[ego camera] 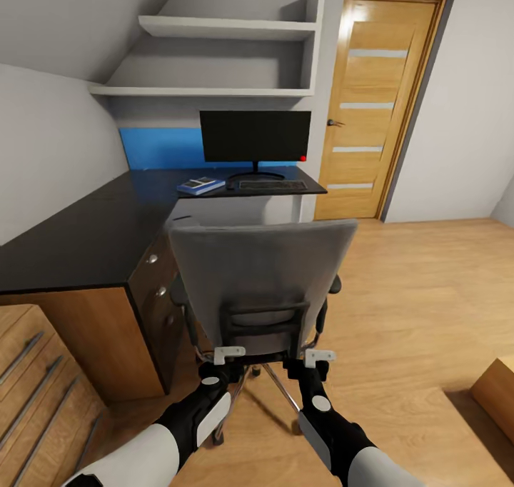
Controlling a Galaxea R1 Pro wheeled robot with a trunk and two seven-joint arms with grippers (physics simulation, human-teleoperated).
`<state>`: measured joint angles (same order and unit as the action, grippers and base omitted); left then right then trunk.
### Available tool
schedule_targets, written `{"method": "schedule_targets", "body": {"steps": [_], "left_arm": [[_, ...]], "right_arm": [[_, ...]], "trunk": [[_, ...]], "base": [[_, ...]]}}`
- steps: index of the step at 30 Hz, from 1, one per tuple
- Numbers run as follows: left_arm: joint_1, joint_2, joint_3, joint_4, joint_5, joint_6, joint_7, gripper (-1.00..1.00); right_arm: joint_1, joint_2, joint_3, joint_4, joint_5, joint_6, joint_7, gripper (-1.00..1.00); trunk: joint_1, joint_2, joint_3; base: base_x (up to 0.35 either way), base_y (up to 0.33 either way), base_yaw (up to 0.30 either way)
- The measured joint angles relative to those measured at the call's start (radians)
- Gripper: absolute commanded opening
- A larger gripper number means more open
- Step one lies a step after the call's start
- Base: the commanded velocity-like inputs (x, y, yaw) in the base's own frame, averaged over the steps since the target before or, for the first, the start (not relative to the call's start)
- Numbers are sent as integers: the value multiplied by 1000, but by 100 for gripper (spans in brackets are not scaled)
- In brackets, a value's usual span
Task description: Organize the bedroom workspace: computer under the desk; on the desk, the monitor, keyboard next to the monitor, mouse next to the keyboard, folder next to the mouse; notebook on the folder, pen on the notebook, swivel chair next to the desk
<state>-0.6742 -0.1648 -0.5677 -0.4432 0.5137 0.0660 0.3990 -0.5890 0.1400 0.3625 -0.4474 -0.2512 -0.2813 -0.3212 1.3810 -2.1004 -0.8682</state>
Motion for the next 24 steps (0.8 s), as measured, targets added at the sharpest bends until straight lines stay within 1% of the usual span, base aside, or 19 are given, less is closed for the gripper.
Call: {"method": "schedule_targets", "body": {"steps": [4, 11, 14, 22, 24], "left_arm": [[0, 0, -3, 6, 0, 0, 0, 100], [0, 0, -4, 8, 1, 0, 0, 100], [0, -1, -4, 10, 1, 1, 1, 100], [0, -6, -5, 19, 3, 1, 0, 100], [0, -3, -2, 17, 2, 0, -2, 100]], "right_arm": [[0, 0, 2, -1, 1, 2, 2, 100], [0, 0, 2, -3, 6, 2, 4, 100], [0, -1, 2, -4, 10, 3, 5, 100], [-1, -2, 5, -5, 16, 4, 6, 100], [-1, -3, 1, 1, 15, -2, 7, 100]], "trunk": [[0, 0, 0], [0, 0, 0], [0, 0, 0], [0, 0, 0], [1, 0, 0]], "base": [[329, 0, 69], [328, -6, 7], [316, -121, 1], [298, -195, 0], [0, 0, 0]]}}
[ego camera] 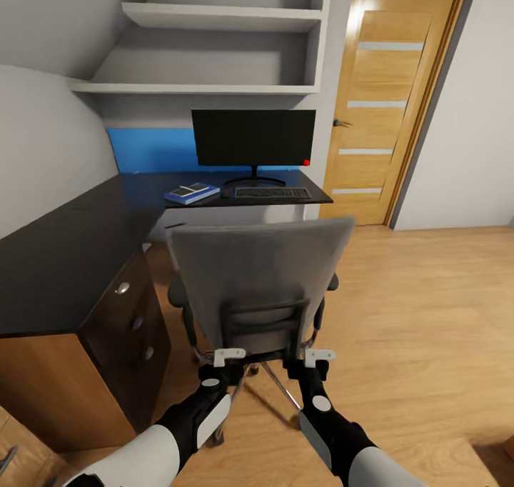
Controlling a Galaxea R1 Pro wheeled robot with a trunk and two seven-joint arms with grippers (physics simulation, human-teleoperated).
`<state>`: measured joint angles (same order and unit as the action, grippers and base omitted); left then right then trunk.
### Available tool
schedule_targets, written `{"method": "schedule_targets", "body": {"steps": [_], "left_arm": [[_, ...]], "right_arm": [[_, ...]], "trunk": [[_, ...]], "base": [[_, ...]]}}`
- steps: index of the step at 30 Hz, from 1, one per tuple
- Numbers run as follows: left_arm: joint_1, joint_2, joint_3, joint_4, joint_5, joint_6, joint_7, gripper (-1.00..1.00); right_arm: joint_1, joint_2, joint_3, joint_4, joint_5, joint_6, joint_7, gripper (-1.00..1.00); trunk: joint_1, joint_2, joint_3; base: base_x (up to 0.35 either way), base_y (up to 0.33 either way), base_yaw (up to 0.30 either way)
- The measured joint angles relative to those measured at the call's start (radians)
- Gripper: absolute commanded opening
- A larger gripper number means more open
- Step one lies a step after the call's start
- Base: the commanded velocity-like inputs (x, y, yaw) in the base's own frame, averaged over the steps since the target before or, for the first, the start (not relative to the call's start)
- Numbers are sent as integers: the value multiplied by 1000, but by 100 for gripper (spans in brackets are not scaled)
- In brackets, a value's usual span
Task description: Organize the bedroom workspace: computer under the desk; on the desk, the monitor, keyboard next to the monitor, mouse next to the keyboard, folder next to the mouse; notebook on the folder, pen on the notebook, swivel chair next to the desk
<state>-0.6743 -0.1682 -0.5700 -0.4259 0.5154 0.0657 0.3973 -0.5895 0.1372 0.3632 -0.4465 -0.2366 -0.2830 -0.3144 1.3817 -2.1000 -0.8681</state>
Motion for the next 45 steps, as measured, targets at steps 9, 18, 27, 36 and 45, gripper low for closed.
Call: {"method": "schedule_targets", "body": {"steps": [9, 18, 27, 36, 45], "left_arm": [[0, -6, -8, 1, 4, 0, 5, 100], [0, -6, -9, 2, 7, 0, 4, 100], [0, -6, -8, 2, 4, 0, 5, 100], [0, -6, -9, 2, 7, 0, 5, 100], [0, -6, -9, 2, 8, 0, 5, 100]], "right_arm": [[0, -1, 8, 29, 0, 0, 0, 100], [0, -3, 9, 30, 0, 0, 0, 100], [0, -3, 9, 30, 0, -1, 0, 100], [0, -3, 9, 31, -3, 0, 0, 100], [0, -3, 9, 31, -4, 0, 0, 100]], "trunk": [[0, 0, 0], [0, 0, 0], [-1, 0, 0], [-1, 0, 0], [-1, 0, 0]], "base": [[0, 0, 0], [66, 0, 0], [278, 0, 0], [320, 0, 0], [321, 0, 0]]}}
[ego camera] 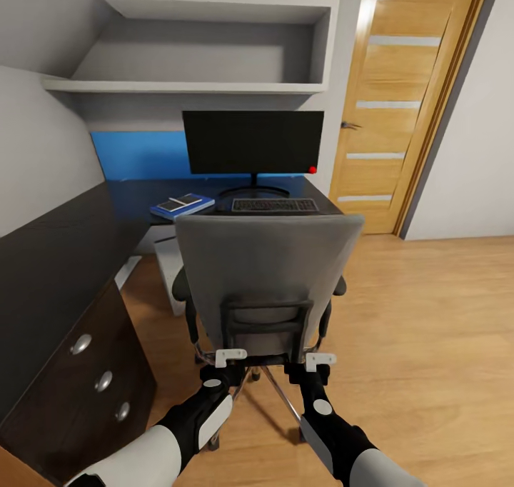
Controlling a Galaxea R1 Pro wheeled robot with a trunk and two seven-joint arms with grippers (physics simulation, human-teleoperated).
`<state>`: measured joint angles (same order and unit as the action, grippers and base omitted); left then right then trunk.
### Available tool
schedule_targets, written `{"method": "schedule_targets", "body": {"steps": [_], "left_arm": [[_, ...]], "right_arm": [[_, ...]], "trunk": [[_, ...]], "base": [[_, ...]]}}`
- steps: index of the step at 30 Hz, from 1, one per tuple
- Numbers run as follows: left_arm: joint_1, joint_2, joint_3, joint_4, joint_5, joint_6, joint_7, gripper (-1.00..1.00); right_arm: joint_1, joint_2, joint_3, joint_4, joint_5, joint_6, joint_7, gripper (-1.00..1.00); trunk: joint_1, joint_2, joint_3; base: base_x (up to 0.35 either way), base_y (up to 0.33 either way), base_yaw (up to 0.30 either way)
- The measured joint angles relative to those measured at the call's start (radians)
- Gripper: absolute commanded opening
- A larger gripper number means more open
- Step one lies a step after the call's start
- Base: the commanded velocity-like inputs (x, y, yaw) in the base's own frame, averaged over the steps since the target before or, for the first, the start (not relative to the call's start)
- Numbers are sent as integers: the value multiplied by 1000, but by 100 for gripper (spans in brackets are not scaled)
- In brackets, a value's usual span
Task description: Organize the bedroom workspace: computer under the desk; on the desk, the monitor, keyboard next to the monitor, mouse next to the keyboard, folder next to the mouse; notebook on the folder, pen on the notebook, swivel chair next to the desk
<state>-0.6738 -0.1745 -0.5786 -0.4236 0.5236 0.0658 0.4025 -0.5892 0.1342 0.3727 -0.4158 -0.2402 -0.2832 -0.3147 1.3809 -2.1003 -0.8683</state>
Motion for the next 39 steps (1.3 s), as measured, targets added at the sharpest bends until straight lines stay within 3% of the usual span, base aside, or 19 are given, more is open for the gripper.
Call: {"method": "schedule_targets", "body": {"steps": [17, 39], "left_arm": [[0, 0, 0, -1, -4, 0, 1, 100], [0, 0, -1, -1, -4, 0, 1, 100]], "right_arm": [[0, 1, -1, 3, -12, -3, -1, 100], [0, 0, -1, -1, 3, -1, 0, 100]], "trunk": [[0, 0, 0], [1, 0, 0]], "base": [[292, 0, 21], [110, 0, 7]]}}
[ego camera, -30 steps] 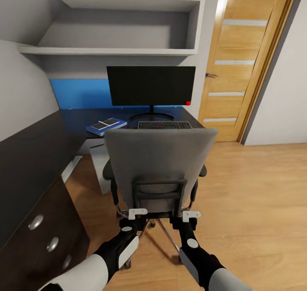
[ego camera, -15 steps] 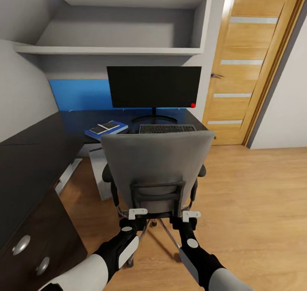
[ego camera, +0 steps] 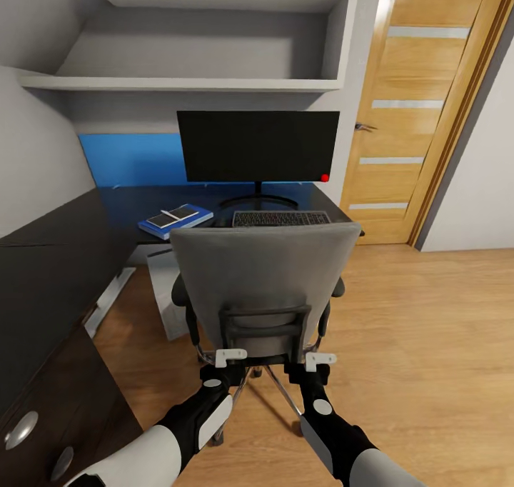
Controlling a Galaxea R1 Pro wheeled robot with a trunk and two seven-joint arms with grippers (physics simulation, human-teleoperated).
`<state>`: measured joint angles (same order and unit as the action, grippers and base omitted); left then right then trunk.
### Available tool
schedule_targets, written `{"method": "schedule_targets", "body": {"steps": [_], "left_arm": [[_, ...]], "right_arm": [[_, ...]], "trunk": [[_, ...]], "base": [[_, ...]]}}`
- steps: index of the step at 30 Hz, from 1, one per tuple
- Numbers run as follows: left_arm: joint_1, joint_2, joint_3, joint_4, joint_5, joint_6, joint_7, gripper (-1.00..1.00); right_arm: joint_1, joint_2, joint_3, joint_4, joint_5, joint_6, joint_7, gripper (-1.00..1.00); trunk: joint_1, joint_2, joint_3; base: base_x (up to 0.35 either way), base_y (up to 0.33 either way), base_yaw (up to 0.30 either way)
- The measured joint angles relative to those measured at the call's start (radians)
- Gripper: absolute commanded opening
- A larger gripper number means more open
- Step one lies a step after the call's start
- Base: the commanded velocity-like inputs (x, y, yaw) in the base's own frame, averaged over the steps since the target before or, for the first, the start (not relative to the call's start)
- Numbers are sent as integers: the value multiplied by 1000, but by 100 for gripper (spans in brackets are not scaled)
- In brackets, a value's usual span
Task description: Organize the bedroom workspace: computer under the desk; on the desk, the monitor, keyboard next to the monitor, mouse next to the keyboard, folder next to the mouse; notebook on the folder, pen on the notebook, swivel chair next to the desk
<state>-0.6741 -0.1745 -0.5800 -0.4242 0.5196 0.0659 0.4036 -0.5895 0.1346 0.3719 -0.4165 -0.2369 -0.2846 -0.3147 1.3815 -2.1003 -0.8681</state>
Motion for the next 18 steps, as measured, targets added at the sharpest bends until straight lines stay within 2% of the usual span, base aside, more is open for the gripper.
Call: {"method": "schedule_targets", "body": {"steps": [18], "left_arm": [[0, 0, 0, 0, 0, 0, -1, 100]], "right_arm": [[0, 0, 0, 0, 0, 0, 0, 100]], "trunk": [[0, 0, 0]], "base": [[19, 0, 0]]}}
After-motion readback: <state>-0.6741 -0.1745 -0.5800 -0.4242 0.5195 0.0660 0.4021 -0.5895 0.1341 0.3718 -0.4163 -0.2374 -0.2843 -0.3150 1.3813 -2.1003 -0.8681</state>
